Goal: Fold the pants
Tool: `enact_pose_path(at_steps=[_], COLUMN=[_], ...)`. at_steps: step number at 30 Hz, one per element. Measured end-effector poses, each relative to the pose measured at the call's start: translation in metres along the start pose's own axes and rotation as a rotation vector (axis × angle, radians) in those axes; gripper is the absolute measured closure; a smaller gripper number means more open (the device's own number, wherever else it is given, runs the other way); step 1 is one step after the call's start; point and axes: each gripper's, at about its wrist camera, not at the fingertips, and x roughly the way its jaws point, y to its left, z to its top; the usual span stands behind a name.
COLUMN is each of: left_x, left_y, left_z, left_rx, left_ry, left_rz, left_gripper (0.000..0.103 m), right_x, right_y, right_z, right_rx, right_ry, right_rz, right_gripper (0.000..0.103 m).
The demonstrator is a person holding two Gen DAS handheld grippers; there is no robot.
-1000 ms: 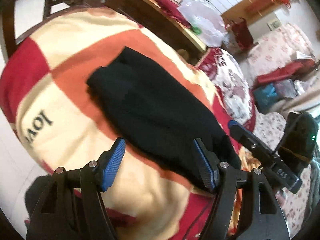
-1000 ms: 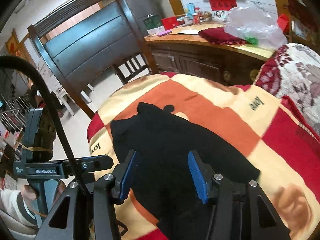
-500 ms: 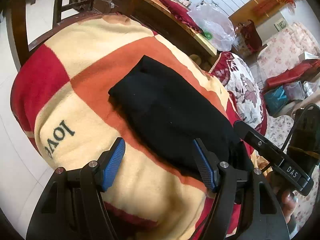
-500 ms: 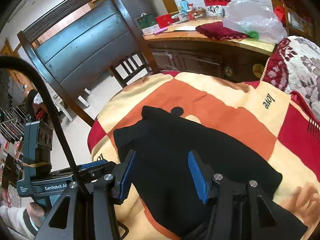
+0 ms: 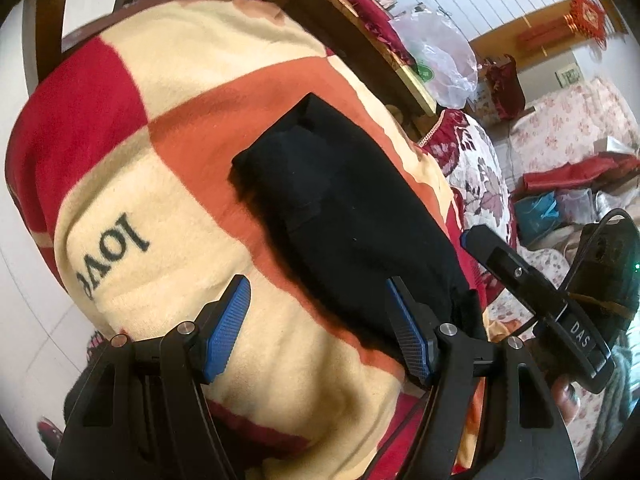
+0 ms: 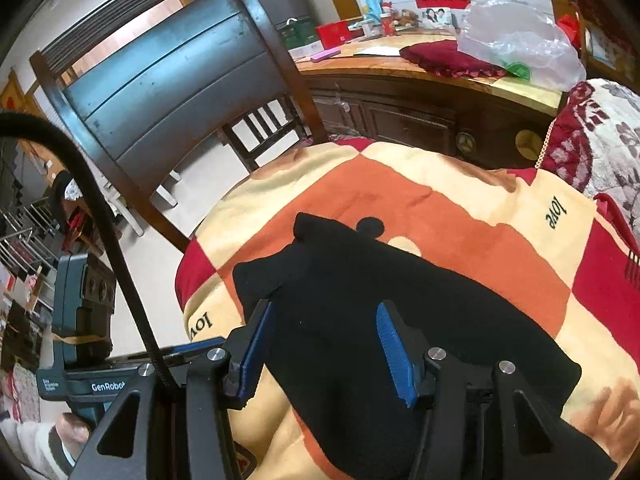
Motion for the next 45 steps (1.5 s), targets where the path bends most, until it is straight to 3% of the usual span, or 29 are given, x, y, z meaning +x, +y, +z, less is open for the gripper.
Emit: enact_pose_path(at_steps=[6,23,35,45], left_x=[0.003,0.011,0.013,0.012], left_y=[0.014,0.017,0.020,0.031], left_z=[0.001,0.014,0.020,0.023], left_rx=[-0.077,-0.127,-0.123,-0.151], left_ry=[0.026,0.010,-0.037,-0.050], left_rz=[-0.025,-0.054,-0.071,-0.136], left_gripper=[0.035,0.034,0.033,0.033], right_x=[0.000,0.022,0.083,0.128], right_y=[0.000,-0.007,-0.003,0.010], right_z=[0.007,0.024,0.053,0.074], right_rx=[0.021,0.059,-0.100,-0.193], right_ry=[-0.020,-0.016,0.116,0.208], right_rz=[0.016,0.011,-0.067,-0.051], right_gripper=[0.052,0.050,0.047,0.047])
